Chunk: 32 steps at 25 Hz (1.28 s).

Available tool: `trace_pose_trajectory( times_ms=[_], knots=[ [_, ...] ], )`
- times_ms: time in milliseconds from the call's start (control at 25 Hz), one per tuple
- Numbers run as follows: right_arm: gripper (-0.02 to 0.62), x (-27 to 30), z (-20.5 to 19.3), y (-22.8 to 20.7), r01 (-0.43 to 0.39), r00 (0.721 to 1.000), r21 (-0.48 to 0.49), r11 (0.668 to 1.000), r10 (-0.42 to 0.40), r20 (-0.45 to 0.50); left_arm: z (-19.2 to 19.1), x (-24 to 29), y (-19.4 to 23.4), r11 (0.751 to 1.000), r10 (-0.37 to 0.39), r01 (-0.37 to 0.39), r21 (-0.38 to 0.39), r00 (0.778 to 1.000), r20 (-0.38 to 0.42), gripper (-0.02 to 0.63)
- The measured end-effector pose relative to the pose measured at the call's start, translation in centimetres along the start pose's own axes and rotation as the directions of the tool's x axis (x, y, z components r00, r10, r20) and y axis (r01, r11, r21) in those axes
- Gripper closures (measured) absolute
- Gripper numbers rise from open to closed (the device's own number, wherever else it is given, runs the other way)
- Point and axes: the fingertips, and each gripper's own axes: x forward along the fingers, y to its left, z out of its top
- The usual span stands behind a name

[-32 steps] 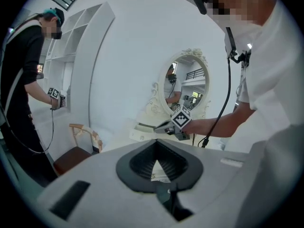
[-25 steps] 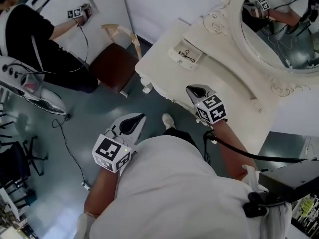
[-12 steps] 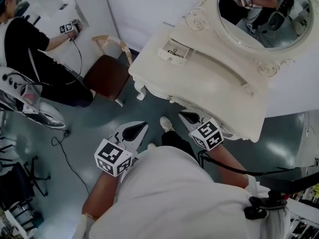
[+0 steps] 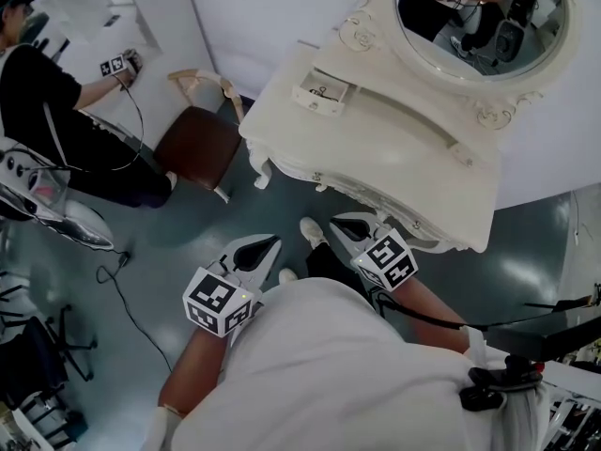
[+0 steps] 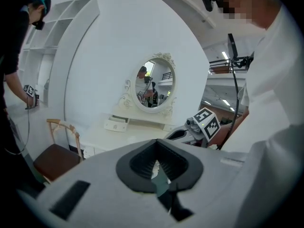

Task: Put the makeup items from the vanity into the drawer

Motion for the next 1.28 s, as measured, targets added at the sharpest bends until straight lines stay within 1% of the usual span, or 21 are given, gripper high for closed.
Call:
trace_pose_trajectory(
  times_ms=[240,400,760,1080,1280],
  knots=[
    [0.595,-0.1,0.1,1.7,-0.012,1.000,-0.022,1.000,0.012,0.009,-1.1,-1.0,-0.9,1.000,0.007,-0.007,-0.008,1.000,0.010,0.603],
    [0.595,-0.4,0.0,2.7,-0.020,1.000,-0.034,0.999,0.020,0.020,-1.6,-1.5,-1.4,1.000,0.015,-0.015,0.003,1.000,0.009,0.603],
    [0.595,-0.6,0.4,4.4,-0.030,0.999,-0.064,0.997,0.032,0.030,-2.1,-2.5,-1.8,1.000,0.026,-0.026,0.004,1.000,0.012,0.603],
    [0.595,-0.9,0.1,5.3,-0.033,0.999,-0.067,0.997,0.036,0.040,-2.9,-2.7,-2.5,1.000,0.024,-0.024,0.008,1.000,0.001,0.603],
    [0.595,-1.2,-0.3,4.7,-0.029,0.999,-0.054,0.998,0.031,0.039,-2.8,-1.7,-2.9,1.000,0.013,-0.013,0.010,1.000,-0.009,0.603]
  ],
)
